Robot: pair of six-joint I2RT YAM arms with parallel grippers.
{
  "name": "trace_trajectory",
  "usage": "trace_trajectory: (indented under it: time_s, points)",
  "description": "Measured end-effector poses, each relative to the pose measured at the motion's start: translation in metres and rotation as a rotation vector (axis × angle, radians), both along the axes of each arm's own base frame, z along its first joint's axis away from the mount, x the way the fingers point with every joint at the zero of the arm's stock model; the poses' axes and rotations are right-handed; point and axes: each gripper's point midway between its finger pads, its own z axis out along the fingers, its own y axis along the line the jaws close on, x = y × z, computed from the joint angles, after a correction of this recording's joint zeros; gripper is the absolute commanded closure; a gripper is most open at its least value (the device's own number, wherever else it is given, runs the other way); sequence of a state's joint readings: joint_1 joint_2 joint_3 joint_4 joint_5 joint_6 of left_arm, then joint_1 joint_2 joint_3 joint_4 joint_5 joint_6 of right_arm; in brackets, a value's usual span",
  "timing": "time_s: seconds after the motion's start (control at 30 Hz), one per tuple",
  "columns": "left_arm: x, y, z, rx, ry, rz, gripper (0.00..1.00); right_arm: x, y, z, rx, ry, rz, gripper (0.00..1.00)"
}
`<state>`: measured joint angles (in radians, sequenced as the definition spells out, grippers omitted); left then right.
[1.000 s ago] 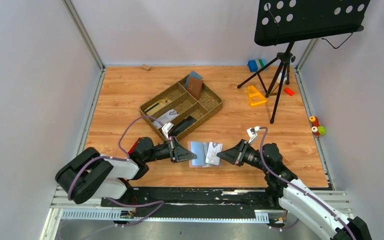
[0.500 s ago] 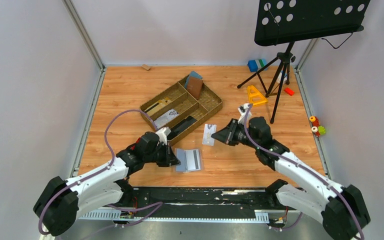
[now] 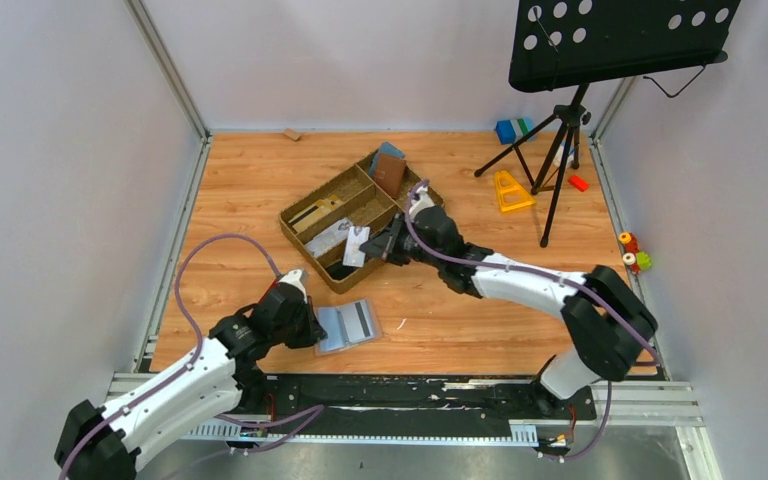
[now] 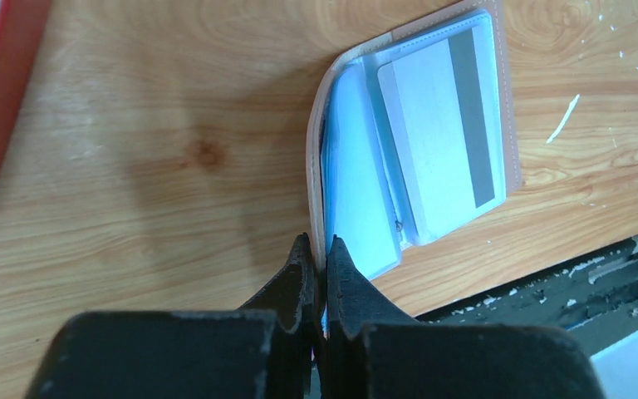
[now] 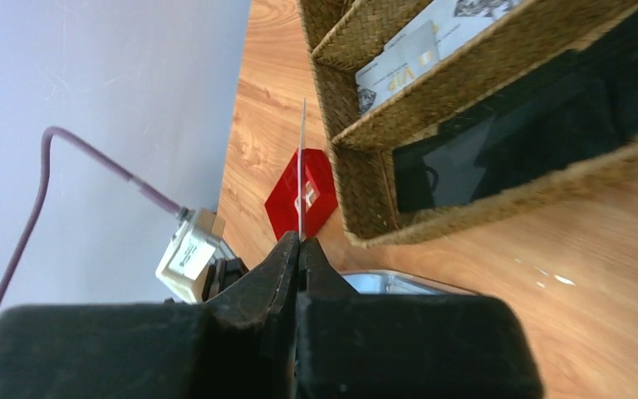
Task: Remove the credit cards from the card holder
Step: Place the credit card in the storage box.
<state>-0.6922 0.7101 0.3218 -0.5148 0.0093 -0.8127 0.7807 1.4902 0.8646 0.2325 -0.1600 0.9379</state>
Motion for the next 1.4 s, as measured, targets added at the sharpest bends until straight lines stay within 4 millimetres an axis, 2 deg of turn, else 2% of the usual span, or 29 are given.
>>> trace_trajectory:
  time_s: [0.13, 0.27, 0.4, 0.47, 0.6, 0.7, 0.93, 1.1, 1.17, 1.23, 1.3, 1.4]
  points:
    - [-0.003, 0.010, -0.006, -0.010, -0.025, 0.054, 1.00, 0.009, 0.029, -0.012, 0.027, 0.030, -0.016, 1.00]
    - [-0.004, 0.012, -0.010, -0.036, -0.045, 0.070, 1.00, 0.025, 0.036, -0.017, 0.035, 0.035, -0.069, 1.00]
    - [-0.005, 0.011, -0.015, -0.071, -0.057, 0.083, 1.00, 0.050, 0.041, -0.006, 0.054, 0.033, -0.174, 1.00]
    - [-0.004, 0.003, -0.015, -0.132, -0.072, 0.082, 1.00, 0.072, 0.052, 0.007, 0.082, 0.034, -0.257, 1.00]
    - [-0.002, -0.002, -0.008, -0.180, -0.092, 0.088, 1.00, 0.090, 0.071, 0.009, 0.088, 0.059, -0.305, 1.00]
    - [0.000, -0.003, -0.003, -0.199, -0.110, 0.088, 1.00, 0.098, 0.081, -0.002, 0.077, 0.078, -0.328, 1.00]
    - [0.002, 0.000, -0.004, -0.181, -0.123, 0.100, 1.00, 0.099, 0.080, -0.045, -0.009, 0.142, -0.373, 1.00]
    - [0.000, 0.006, -0.015, -0.123, -0.086, 0.109, 1.00, 0.100, 0.081, -0.054, -0.019, 0.160, -0.390, 1.00]
    - [0.001, 0.006, -0.015, -0.116, -0.083, 0.109, 1.00, 0.102, 0.087, -0.056, -0.017, 0.160, -0.390, 0.96]
    - [0.001, 0.006, -0.015, -0.113, -0.080, 0.108, 1.00, 0.103, 0.092, -0.061, -0.022, 0.162, -0.388, 0.84]
    - [0.001, 0.006, -0.015, -0.113, -0.080, 0.108, 1.00, 0.104, 0.095, -0.066, -0.024, 0.167, -0.388, 0.67]
    - [0.001, 0.006, -0.015, -0.113, -0.079, 0.108, 1.00, 0.102, 0.098, -0.070, -0.030, 0.170, -0.387, 0.53]
